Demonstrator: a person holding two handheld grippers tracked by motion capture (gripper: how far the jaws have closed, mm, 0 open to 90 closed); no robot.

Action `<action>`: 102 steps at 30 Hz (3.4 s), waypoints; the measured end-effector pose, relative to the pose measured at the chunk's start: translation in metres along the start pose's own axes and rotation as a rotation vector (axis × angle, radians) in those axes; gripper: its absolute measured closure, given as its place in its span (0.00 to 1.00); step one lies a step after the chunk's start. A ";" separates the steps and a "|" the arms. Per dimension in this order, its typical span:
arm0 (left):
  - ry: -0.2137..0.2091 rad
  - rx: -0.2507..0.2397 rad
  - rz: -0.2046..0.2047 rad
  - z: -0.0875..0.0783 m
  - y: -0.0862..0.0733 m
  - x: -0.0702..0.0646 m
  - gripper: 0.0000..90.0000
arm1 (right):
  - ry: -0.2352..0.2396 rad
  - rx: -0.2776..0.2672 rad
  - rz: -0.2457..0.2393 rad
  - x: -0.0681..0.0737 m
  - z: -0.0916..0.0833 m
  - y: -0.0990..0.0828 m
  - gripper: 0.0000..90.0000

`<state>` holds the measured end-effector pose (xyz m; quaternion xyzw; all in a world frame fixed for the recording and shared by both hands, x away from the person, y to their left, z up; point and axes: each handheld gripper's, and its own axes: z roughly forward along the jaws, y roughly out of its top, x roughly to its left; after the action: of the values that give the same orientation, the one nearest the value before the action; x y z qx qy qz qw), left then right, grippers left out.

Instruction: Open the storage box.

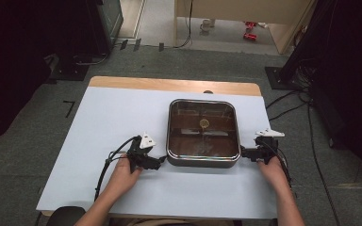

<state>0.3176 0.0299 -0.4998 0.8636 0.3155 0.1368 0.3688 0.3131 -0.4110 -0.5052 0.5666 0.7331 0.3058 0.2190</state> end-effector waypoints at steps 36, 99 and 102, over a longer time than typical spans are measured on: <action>0.002 0.001 0.001 0.000 0.000 0.000 0.14 | -0.001 0.001 -0.001 0.000 0.000 0.000 0.00; -0.184 0.021 0.095 -0.022 0.134 -0.006 0.30 | -0.001 0.000 -0.002 0.000 0.000 0.000 0.00; -0.184 0.020 0.117 -0.013 0.137 -0.012 0.30 | -0.001 0.000 -0.003 0.000 0.000 0.000 0.00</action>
<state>0.3633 -0.0429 -0.3912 0.8931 0.2307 0.0748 0.3789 0.3129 -0.4110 -0.5052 0.5656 0.7338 0.3052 0.2201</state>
